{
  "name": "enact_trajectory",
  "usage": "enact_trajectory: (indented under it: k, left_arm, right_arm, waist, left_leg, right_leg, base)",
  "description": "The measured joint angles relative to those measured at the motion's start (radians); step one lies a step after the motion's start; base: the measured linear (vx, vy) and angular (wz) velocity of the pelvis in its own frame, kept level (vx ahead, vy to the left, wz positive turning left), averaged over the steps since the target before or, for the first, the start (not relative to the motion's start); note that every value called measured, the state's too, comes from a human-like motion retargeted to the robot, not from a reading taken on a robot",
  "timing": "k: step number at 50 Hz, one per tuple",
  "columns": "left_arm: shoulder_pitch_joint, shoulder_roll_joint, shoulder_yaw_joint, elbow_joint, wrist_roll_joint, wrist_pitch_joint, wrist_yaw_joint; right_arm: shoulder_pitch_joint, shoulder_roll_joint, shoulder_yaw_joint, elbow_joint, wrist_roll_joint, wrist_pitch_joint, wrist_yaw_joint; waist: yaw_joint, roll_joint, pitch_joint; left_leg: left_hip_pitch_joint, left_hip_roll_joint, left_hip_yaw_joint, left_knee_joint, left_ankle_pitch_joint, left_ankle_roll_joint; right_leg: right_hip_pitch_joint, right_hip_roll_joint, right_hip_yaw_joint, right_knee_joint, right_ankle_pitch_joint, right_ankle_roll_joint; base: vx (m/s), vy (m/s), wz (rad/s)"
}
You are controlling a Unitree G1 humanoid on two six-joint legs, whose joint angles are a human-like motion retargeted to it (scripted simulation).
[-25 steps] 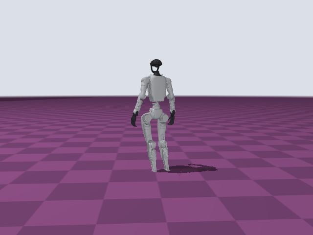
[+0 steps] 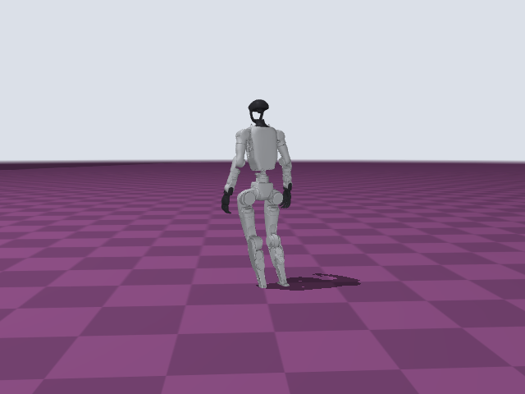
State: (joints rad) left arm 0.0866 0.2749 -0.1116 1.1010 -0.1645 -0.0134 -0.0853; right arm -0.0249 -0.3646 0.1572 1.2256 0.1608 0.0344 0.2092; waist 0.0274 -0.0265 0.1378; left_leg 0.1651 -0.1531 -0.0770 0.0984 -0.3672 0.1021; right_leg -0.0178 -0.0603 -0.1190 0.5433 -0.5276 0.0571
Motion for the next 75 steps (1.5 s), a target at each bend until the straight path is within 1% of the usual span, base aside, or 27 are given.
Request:
enact_trajectory:
  k: [4, 10, 12, 13, 15, 19, 23, 27, 29, 34, 37, 39, 42, 45, 47, 48, 50, 52, 53, 55, 57, 59, 63, 66, 68, 72, 75]
  left_arm:
    - [0.012, 0.018, 0.000, -0.019, 0.012, 0.005, -0.004]
    - [-0.045, 0.031, -0.037, -0.096, 0.018, 0.012, 0.030]
    - [-0.098, 0.036, -0.053, -0.150, 0.008, 0.006, 0.053]
    - [-0.112, 0.037, -0.065, -0.179, 0.008, -0.006, 0.061]
    - [-0.162, 0.048, -0.095, -0.262, -0.003, -0.027, 0.082]
    - [-0.230, 0.081, -0.160, -0.430, -0.015, -0.083, 0.099]
    - [-0.240, 0.117, -0.208, -0.541, -0.038, -0.118, 0.099]
    - [-0.193, 0.151, -0.225, -0.576, -0.043, -0.107, 0.084]
    - [-0.169, 0.172, -0.201, -0.570, -0.027, -0.083, 0.071]
    - [-0.058, 0.269, -0.091, -0.511, -0.004, -0.028, 0.049]
    - [0.049, 0.293, -0.011, -0.468, -0.004, -0.018, 0.088]
    - [0.108, 0.276, 0.042, -0.430, -0.012, -0.020, 0.130]
    - [0.181, 0.231, 0.114, -0.371, -0.045, -0.028, 0.185]
    - [0.240, 0.189, 0.146, -0.339, -0.067, -0.033, 0.216]
    - [0.217, 0.161, 0.139, -0.345, -0.048, -0.032, 0.221]
    - [0.195, 0.144, 0.121, -0.349, -0.023, -0.031, 0.214]
    - [0.180, 0.102, 0.053, -0.355, 0.049, -0.029, 0.184]
    - [0.189, 0.072, -0.003, -0.372, 0.116, -0.024, 0.139]
    - [0.198, 0.059, -0.022, -0.385, 0.144, -0.020, 0.117]
    - [0.228, 0.034, -0.044, -0.428, 0.183, -0.008, 0.087]
    - [0.252, 0.025, -0.032, -0.491, 0.178, 0.008, 0.071]
    - [0.269, 0.025, -0.005, -0.565, 0.136, 0.014, 0.059]
    - [0.277, 0.036, 0.036, -0.718, 0.008, 0.002, 0.031]
    - [0.256, 0.062, 0.042, -0.825, -0.052, -0.021, -0.018]
    - [0.233, 0.094, 0.033, -0.881, -0.071, -0.040, -0.052]
    - [0.173, 0.198, 0.006, -0.951, -0.064, -0.073, -0.091]
    - [0.137, 0.291, -0.017, -0.984, -0.050, -0.098, -0.092]
  right_arm:
    - [0.026, -0.011, -0.014, -0.031, 0.011, -0.002, -0.005]
    - [0.074, -0.002, -0.064, -0.005, 0.068, 0.005, -0.030]
    - [0.074, -0.004, -0.081, 0.040, 0.082, 0.008, -0.034]
    - [0.092, -0.001, -0.087, 0.055, 0.087, 0.012, -0.038]
    - [0.102, -0.008, -0.107, 0.093, 0.099, 0.016, -0.039]
    - [0.148, -0.030, -0.135, 0.129, 0.118, 0.025, -0.050]
    - [0.182, -0.066, -0.137, 0.127, 0.124, 0.026, -0.072]
    - [0.163, -0.118, -0.094, 0.056, 0.092, 0.033, -0.075]
    - [0.107, -0.162, -0.065, 0.003, 0.074, 0.043, -0.061]
    - [-0.093, -0.234, -0.004, -0.162, 0.042, 0.042, -0.048]
    - [-0.186, -0.219, 0.014, -0.307, 0.040, 0.019, -0.097]
    - [-0.228, -0.202, 0.018, -0.411, 0.032, 0.001, -0.135]
    - [-0.268, -0.177, 0.026, -0.555, 0.013, -0.023, -0.188]
    - [-0.278, -0.146, 0.042, -0.667, -0.016, -0.035, -0.225]
    - [-0.296, -0.117, 0.049, -0.711, -0.029, -0.034, -0.233]
    - [-0.299, -0.103, 0.057, -0.718, -0.036, -0.033, -0.223]
    - [-0.268, -0.074, 0.098, -0.711, -0.060, -0.027, -0.172]
    - [-0.237, -0.055, 0.152, -0.705, -0.094, -0.017, -0.096]
    - [-0.220, -0.054, 0.174, -0.706, -0.110, -0.011, -0.060]
    - [-0.175, -0.062, 0.204, -0.723, -0.137, -0.001, -0.005]
    - [-0.131, -0.074, 0.213, -0.761, -0.144, 0.005, 0.031]
    - [-0.087, -0.085, 0.218, -0.813, -0.140, 0.003, 0.053]
    - [-0.005, -0.077, 0.251, -0.895, -0.106, -0.019, 0.070]
    - [0.042, -0.056, 0.266, -0.906, -0.076, -0.024, 0.088]
    - [0.069, -0.042, 0.250, -0.888, -0.059, -0.024, 0.091]
    - [0.117, -0.018, 0.144, -0.799, -0.028, -0.028, 0.026]
    - [0.158, -0.001, 0.027, -0.725, 0.008, -0.040, -0.073]
  waist:
    - [-0.030, -0.034, 0.013]
    - [-0.151, -0.090, 0.019]
    - [-0.201, -0.050, -0.040]
    - [-0.221, -0.055, -0.037]
    - [-0.253, 0.002, -0.046]
    - [-0.295, 0.050, -0.042]
    - [-0.300, 0.083, -0.043]
    - [-0.235, 0.204, 0.002]
    - [-0.176, 0.236, 0.009]
    - [-0.078, 0.128, 0.069]
    - [-0.037, 0.076, 0.159]
    - [-0.006, 0.051, 0.265]
    - [0.041, 0.017, 0.377]
    - [0.090, -0.006, 0.382]
    - [0.127, -0.014, 0.375]
    - [0.149, -0.022, 0.354]
    - [0.191, -0.041, 0.245]
    - [0.231, -0.025, 0.112]
    - [0.250, -0.018, 0.071]
    - [0.266, -0.022, 0.020]
    - [0.281, -0.031, 0.002]
    - [0.302, -0.029, -0.019]
    - [0.350, -0.045, -0.071]
    - [0.374, -0.077, -0.107]
    - [0.369, -0.093, -0.122]
    - [0.275, -0.095, -0.122]
    - [0.145, -0.078, -0.105]
  left_leg:
    - [-0.044, -0.055, -0.015, 0.130, -0.075, 0.029]
    - [-0.100, -0.145, -0.076, 0.279, -0.180, 0.066]
    - [-0.142, -0.113, -0.114, 0.218, -0.168, 0.063]
    - [-0.137, -0.120, -0.123, 0.235, -0.180, 0.063]
    - [-0.106, -0.056, -0.157, 0.155, -0.167, 0.048]
    - [-0.057, -0.015, -0.135, 0.174, -0.182, 0.014]
    - [-0.120, 0.000, -0.094, 0.486, -0.198, -0.038]
    - [-0.429, 0.160, -0.009, 1.266, -0.130, -0.105]
    - [-0.655, 0.194, 0.004, 1.636, -0.112, -0.083]
    - [-1.369, 0.093, 0.128, 2.283, -0.119, 0.043]
    - [-1.675, 0.117, 0.198, 2.322, -0.090, 0.074]
    - [-1.716, 0.134, 0.239, 2.214, -0.100, 0.064]
    - [-1.729, 0.122, 0.278, 1.964, -0.091, 0.010]
    - [-1.735, 0.101, 0.280, 1.797, -0.093, -0.010]
    - [-1.735, 0.088, 0.282, 1.790, -0.126, 0.028]
    - [-1.735, 0.077, 0.287, 1.787, -0.149, 0.053]
    - [-1.735, 0.031, 0.276, 1.715, -0.154, 0.065]
    - [-1.710, 0.002, 0.176, 1.625, -0.169, 0.042]
    - [-1.660, -0.003, 0.143, 1.577, -0.185, 0.041]
    - [-1.515, -0.043, 0.130, 1.460, -0.207, 0.062]
    - [-1.330, -0.098, 0.109, 1.318, -0.198, 0.080]
    - [-1.141, -0.149, 0.049, 1.167, -0.151, 0.071]
    - [-0.792, -0.223, -0.133, 0.879, 0.095, -0.052]
    - [-0.639, -0.225, -0.235, 0.750, 0.344, -0.166]
    - [-0.586, -0.216, -0.271, 0.718, 0.439, -0.224]
    - [-0.563, -0.153, -0.199, 0.772, 0.434, -0.238]
    - [-0.608, -0.057, -0.058, 0.906, 0.387, -0.201]
  right_leg:
    - [-0.128, -0.065, 0.010, 0.294, -0.027, -0.006]
    - [-0.478, -0.142, 0.067, 0.792, -0.009, -0.008]
    - [-0.648, -0.116, 0.061, 0.773, 0.033, 0.000]
    - [-0.679, -0.115, 0.072, 0.752, 0.039, 0.011]
    - [-0.743, -0.056, 0.056, 0.630, 0.083, 0.033]
    - [-0.738, 0.018, 0.079, 0.448, 0.126, 0.068]
    - [-0.647, 0.066, 0.080, 0.426, 0.109, 0.030]
    - [-0.538, 0.201, 0.006, 0.411, 0.039, -0.065]
    - [-0.518, 0.242, 0.011, 0.404, -0.003, -0.109]
    - [-0.426, 0.153, 0.137, 0.484, -0.124, -0.132]
    - [-0.287, 0.099, 0.182, 0.519, -0.117, -0.100]
    - [-0.151, 0.058, 0.217, 0.534, -0.099, -0.067]
    - [0.007, -0.013, 0.271, 0.561, -0.111, -0.037]
    - [0.061, -0.078, 0.284, 0.594, -0.109, -0.023]
    - [0.034, -0.107, 0.252, 0.586, -0.037, -0.004]
    - [-0.003, -0.120, 0.230, 0.569, 0.056, 0.027]
    - [-0.143, -0.126, 0.204, 0.543, 0.433, 0.155]
    - [-0.312, -0.063, 0.127, 0.534, 0.765, 0.205]
    - [-0.363, -0.055, 0.095, 0.537, 0.852, 0.205]
    - [-0.425, -0.095, 0.086, 0.597, 0.908, 0.205]
    - [-0.452, -0.174, 0.066, 0.708, 0.847, 0.104]
    - [-0.475, -0.235, 0.036, 0.831, 0.700, -0.013]
    - [-0.504, -0.292, -0.017, 0.908, 0.397, -0.135]
    - [-0.506, -0.290, -0.034, 0.813, 0.281, -0.164]
    - [-0.498, -0.259, -0.021, 0.743, 0.229, -0.166]
    - [-0.458, -0.158, 0.034, 0.665, 0.183, -0.149]
    - [-0.434, -0.045, 0.085, 0.627, 0.228, -0.104]
  base:
    - [0.10, 0.07, 0.33]
    - [0.22, 0.03, 0.68]
    - [0.38, -0.03, 0.84]
    - [0.42, -0.07, 0.73]
    - [0.47, -0.10, 0.61]
    - [0.50, -0.14, 0.40]
    - [0.51, -0.18, -0.08]
    - [0.50, -0.15, -0.53]
    - [0.58, -0.11, -0.85]
    - [0.60, -0.04, -0.45]
    - [0.67, 0.04, -1.02]
    - [0.73, 0.17, -1.51]
    - [0.76, 0.25, -1.35]
    - [0.78, 0.27, -0.57]
    - [0.85, 0.26, 0.39]
    - [0.91, 0.24, 0.87]
    - [0.95, 0.19, 1.07]
    - [0.96, 0.06, 0.71]
    - [0.96, 0.12, 0.65]
    - [0.95, 0.23, 1.07]
    - [0.90, 0.18, 1.50]
    - [0.83, 0.07, 1.86]
    - [0.72, -0.11, 3.11]
    - [0.54, -0.27, 4.98]
    - [0.41, -0.31, 5.92]
    - [0.26, -0.32, 6.30]
    - [0.12, -0.34, 6.62]
